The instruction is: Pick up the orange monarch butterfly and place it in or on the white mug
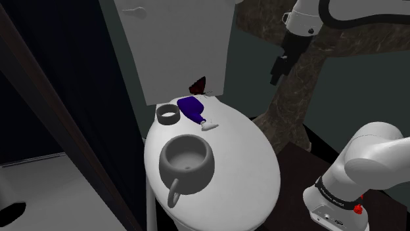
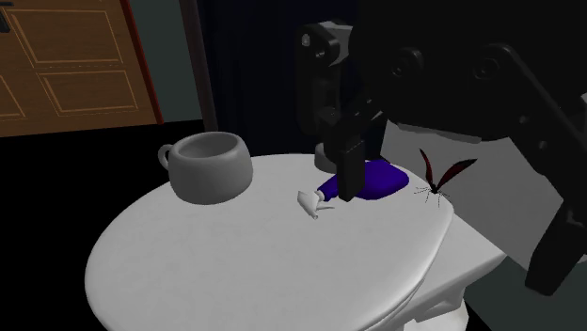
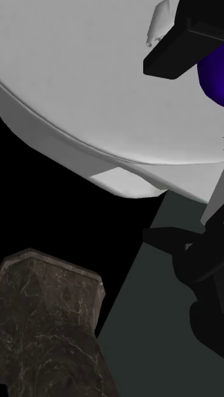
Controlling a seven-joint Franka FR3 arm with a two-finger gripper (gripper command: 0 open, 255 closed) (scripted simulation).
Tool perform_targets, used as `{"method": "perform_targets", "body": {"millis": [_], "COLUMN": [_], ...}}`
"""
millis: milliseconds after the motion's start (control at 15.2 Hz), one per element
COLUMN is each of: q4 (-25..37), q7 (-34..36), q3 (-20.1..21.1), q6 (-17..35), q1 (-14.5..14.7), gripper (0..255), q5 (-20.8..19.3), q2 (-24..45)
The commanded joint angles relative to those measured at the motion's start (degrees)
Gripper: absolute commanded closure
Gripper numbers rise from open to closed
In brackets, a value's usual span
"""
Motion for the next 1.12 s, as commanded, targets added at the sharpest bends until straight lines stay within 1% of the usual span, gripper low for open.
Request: {"method": "perform_targets", "body": {"millis": [0,264,528,792,1056], "q4": [0.0,3.7,8.5,14.4,21.3], "q7": [0.0,-1.0,-1.8,-2.3,-2.6], "q3": [0.0,0.8,1.7,2.8,3.9], "q6": [0.0,4.5,7.9,10.2,11.3], "q1": [0.0,0.3,0.6,0.8,1.1], "gripper": [0,0,0,0,0], "q5": [0.0,-0.9,-2.0,-3.4,-5.3], "q2": [0.0,9.6,19.3,29.0,38.6]}}
